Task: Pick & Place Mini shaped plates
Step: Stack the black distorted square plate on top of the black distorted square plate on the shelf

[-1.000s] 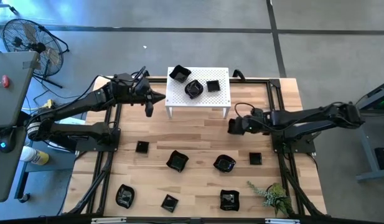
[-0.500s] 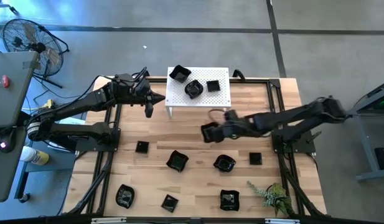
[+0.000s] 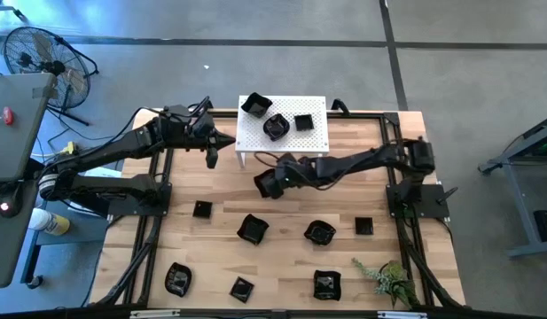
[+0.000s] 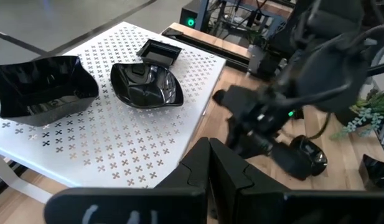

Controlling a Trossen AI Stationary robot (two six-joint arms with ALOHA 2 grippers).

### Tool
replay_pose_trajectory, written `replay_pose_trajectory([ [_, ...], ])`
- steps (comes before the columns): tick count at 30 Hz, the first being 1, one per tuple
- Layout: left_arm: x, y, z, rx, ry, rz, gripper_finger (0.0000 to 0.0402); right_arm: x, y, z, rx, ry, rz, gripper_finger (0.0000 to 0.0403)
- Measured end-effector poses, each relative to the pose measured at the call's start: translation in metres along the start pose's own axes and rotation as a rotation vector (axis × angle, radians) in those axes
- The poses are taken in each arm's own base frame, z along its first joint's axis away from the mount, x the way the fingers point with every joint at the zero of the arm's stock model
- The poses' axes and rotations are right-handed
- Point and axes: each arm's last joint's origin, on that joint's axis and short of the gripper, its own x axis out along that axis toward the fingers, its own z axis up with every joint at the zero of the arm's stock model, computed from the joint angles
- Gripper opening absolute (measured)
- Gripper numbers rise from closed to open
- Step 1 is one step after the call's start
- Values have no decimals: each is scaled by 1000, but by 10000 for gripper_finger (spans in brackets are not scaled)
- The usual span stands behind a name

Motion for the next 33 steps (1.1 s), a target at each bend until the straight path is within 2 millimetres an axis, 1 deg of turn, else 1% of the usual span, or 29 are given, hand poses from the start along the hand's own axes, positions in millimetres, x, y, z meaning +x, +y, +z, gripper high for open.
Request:
replay_pose_trajectory([
  [4, 0, 0, -2, -4, 18, 2, 1, 16, -2, 5, -38, 26, 28, 3],
  [7, 0, 1, -4, -5, 38, 5, 1, 23, -4, 5, -68, 48, 59, 4],
  [14, 0, 1, -6, 6, 63, 7, 1, 22, -3, 7, -124, 50, 98, 24],
  [17, 0, 0, -8, 17, 84, -24, 1, 19, 4, 11, -127, 50, 137, 46],
  [19, 1, 0, -9, 13, 99, -48, 1, 13, 9, 16, -124, 50, 162, 65],
  [22, 4, -1, -12, 3, 132, -101, 1, -10, 19, 28, -125, 17, 207, 88],
  [25, 6, -1, -15, -8, 168, -132, 1, -43, 24, 39, -173, -34, 246, 88],
  [27, 5, -1, -18, -26, 202, -143, 1, -67, 25, 42, -229, -57, 251, 72],
  [29, 8, -1, -20, -41, 221, -147, 1, -91, 22, 41, -268, -91, 242, 47],
  [31, 14, -4, -25, -71, 271, -149, 1, -107, 14, 36, -280, -110, 227, 17],
  [33, 21, -7, -30, -97, 318, -153, 1, -117, 2, 27, -264, -114, 216, 5],
])
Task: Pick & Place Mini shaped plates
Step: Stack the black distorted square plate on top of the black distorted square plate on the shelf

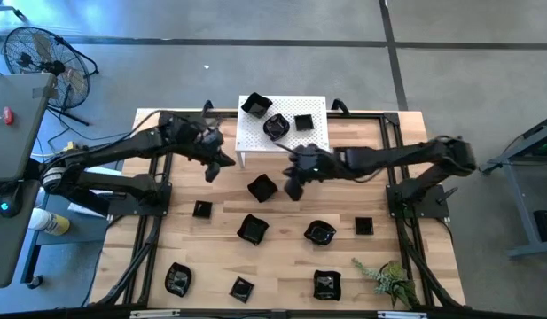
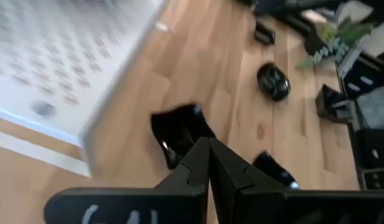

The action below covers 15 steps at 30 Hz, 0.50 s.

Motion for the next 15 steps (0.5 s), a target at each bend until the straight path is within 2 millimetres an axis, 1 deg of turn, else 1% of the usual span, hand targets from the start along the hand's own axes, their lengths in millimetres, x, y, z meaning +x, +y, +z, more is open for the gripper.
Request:
replay_pose_trajectory([
  [3, 12, -5, -5, -28, 70, -22, 1, -19, -14, -18, 50, -4, -18, 16],
  [5, 27, -8, -8, -42, 125, -13, 1, -31, -22, -27, 77, -23, -16, 19],
  [8, 49, -12, -15, -56, 196, 41, 1, -48, -33, -39, 99, -63, -2, 11],
  [10, 61, -15, -19, -57, 228, 87, 1, -57, -38, -46, 106, -92, 12, 3],
  [15, 92, -20, -26, -57, 256, 102, 1, -77, -52, -53, 136, -188, 44, 7],
])
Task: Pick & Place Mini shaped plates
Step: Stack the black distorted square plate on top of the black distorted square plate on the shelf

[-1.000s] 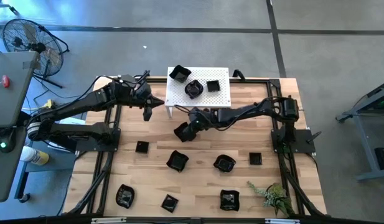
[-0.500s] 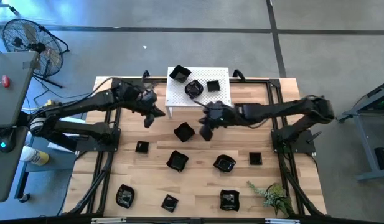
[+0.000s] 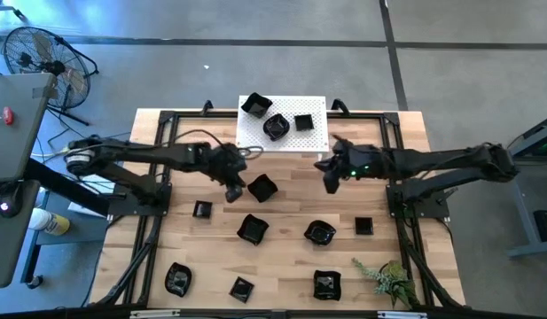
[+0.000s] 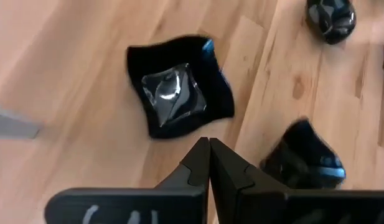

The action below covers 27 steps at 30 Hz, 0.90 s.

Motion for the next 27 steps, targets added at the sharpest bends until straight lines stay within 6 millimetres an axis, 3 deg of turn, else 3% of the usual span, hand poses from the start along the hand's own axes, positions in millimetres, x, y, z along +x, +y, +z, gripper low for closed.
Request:
replay_pose_trajectory([
  [6, 22, 2, 1, -207, -26, 96, 6, -18, -7, 1, -17, -56, 30, 3],
  [11, 27, 5, 2, -308, -57, 172, 58, -25, -8, 4, -63, -82, 46, 6],
  [19, 28, 5, 7, -286, -127, 192, 165, -25, -8, 4, -122, -81, 43, 5],
  [27, 51, 9, 4, -211, -72, 203, 177, -25, -8, 4, -154, -84, 40, 2],
])
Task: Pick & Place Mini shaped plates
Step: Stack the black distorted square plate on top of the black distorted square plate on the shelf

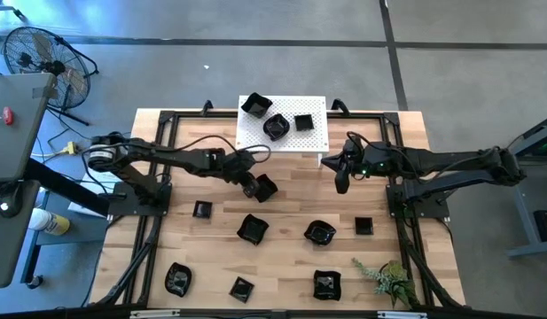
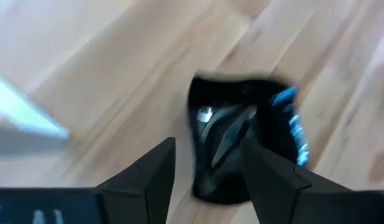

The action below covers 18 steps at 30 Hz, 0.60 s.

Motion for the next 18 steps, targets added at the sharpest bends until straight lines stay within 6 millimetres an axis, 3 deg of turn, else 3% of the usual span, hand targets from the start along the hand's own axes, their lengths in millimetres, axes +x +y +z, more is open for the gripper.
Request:
replay_pose_trajectory([
  [13, 20, 4, -9, -16, 65, 54, 175, 0, 0, 1, -7, -9, -8, 5],
  [18, 22, 4, -10, -19, 69, 56, 131, 0, 0, 1, -15, -16, -24, 6],
])
